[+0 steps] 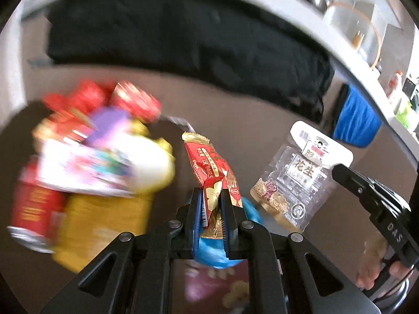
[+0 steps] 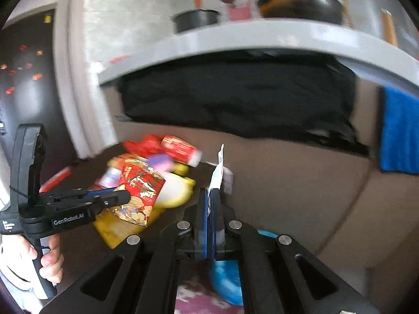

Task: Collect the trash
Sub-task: 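Carry the red wrapper with the left tool over the blue bin and release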

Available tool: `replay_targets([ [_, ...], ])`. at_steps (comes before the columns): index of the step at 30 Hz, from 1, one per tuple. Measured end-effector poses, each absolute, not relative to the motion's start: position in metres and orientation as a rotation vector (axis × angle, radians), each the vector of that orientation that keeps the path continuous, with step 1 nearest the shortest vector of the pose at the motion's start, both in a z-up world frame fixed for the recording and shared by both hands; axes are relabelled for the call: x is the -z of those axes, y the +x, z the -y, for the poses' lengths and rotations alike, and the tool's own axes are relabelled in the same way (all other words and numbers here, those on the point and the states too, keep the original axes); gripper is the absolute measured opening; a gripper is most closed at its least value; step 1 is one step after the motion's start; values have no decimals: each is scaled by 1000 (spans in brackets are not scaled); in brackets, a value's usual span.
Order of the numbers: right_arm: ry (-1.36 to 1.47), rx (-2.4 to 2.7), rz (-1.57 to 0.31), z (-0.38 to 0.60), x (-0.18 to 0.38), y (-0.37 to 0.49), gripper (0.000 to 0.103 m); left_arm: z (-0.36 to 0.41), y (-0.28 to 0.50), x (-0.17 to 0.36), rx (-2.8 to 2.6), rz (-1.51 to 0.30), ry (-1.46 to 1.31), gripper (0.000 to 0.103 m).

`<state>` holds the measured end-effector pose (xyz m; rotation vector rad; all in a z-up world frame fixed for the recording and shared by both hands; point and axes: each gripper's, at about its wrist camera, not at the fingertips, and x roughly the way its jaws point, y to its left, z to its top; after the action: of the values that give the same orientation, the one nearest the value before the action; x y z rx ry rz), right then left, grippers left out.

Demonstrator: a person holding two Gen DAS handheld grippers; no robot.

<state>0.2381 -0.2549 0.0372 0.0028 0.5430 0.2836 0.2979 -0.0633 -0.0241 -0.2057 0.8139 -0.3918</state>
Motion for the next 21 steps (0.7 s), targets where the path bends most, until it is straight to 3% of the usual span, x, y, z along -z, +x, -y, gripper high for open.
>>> replay_targets([
  [6, 19, -190, -680, 306, 25, 270, 2, 130, 346, 98, 421, -1003, -175, 14],
  [15, 75, -163, -871, 341, 123, 321, 3, 184, 389, 160, 431, -1171, -94, 19],
  [19, 144, -180, -936, 351, 148, 337, 9, 190, 395, 169, 421, -1198, -88, 41],
  [21, 171, -178, -943, 355, 155, 340, 14, 192, 396, 170, 429, -1216, -94, 42],
])
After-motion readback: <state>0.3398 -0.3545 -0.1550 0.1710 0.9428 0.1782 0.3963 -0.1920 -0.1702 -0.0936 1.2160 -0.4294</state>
